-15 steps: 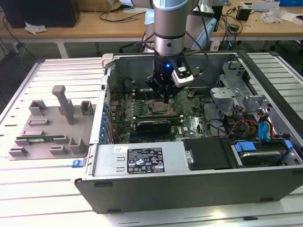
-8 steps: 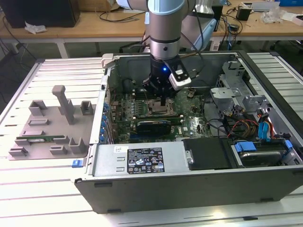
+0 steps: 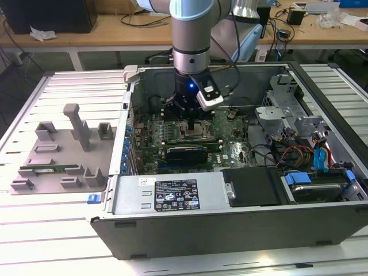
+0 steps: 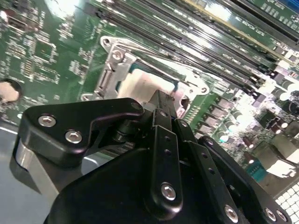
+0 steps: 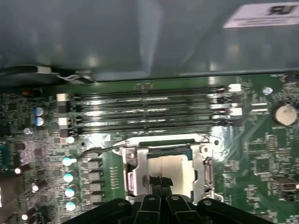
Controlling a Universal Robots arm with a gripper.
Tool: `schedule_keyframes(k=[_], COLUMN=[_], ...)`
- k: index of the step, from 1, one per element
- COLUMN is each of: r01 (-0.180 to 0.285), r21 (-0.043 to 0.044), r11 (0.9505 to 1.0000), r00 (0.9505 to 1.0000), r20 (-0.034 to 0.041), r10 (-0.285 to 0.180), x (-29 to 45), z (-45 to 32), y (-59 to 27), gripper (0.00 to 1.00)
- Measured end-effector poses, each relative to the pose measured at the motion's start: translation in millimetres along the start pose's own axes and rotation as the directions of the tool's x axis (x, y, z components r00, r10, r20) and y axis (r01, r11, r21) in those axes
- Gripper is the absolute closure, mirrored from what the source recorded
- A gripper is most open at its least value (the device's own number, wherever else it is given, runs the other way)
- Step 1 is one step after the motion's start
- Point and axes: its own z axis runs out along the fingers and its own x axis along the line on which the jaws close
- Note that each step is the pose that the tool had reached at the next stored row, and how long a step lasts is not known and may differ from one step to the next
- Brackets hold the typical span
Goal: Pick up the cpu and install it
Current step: 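Close the cpu cover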
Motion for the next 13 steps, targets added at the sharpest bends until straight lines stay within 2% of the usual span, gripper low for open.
schedule_keyframes(k=[2,4,13], r01=[0.021,0.029,0.051], r21=[-0.0006,-0.0008,-0.0014], r11=[0.9998,0.9996,0.9987], r00=[0.9998,0.9996,0.9987], r20=[0.0005,0.0006,0.0011], r10=[-0.021,-0.029,-0.051], x=[5.6,7.9,18.9], z=[3.6,5.1,7.1], y=[-0.3,-0.4,-1.0], gripper=[0.89,0.89,0.89])
